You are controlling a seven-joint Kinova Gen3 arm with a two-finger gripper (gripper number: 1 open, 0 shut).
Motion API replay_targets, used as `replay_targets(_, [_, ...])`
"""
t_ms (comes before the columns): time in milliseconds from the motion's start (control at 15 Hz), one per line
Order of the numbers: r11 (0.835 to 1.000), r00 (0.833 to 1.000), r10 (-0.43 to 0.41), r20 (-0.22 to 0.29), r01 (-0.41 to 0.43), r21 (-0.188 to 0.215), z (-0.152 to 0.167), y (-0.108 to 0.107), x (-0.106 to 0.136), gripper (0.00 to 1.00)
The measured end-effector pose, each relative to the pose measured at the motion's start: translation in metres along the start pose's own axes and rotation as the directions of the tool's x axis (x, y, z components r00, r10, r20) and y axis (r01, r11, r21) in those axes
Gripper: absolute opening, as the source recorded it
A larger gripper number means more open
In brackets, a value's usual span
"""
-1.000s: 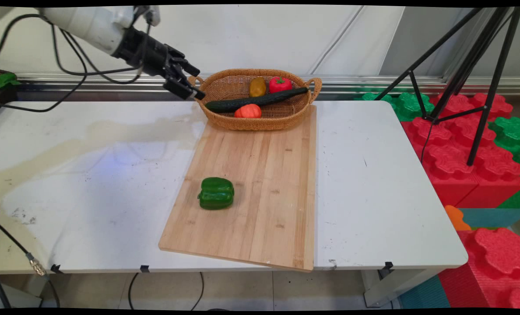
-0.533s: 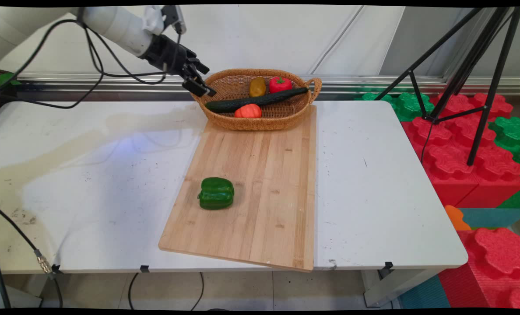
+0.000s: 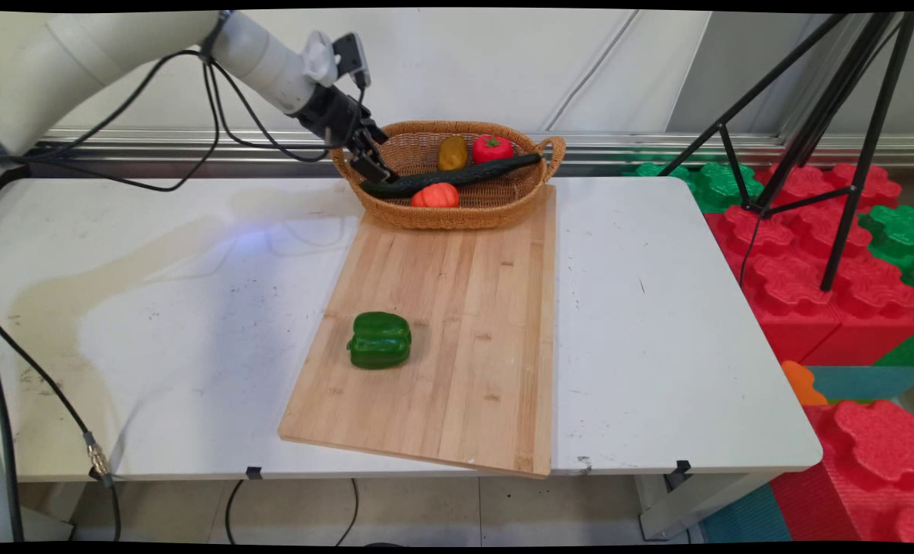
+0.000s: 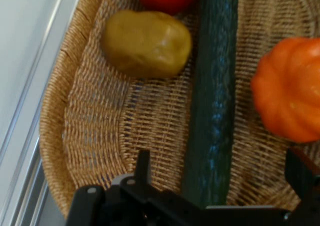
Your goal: Pick up the cucumber from the vegetable basket
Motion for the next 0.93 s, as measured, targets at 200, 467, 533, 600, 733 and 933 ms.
replay_targets(200, [0.999,0.999,0.034,0.036,-0.034,-0.007,0.022,-0.004,0.003,1.0])
replay_targets(467, [0.997,0.994,0.077,0.072,-0.075,-0.026,0.046,-0.007,0.005,1.0])
replay_targets(533, [0.996,0.993,0.084,0.078,-0.082,-0.03,0.05,-0.007,0.005,1.0])
replay_targets(600, [0.995,0.992,0.092,0.084,-0.09,-0.034,0.055,-0.007,0.005,1.0])
replay_targets(733, [0.994,0.991,0.101,0.092,-0.097,-0.04,0.061,-0.008,0.005,1.0])
replay_targets(933, [0.994,0.99,0.107,0.094,-0.103,-0.047,0.069,-0.008,0.007,0.0])
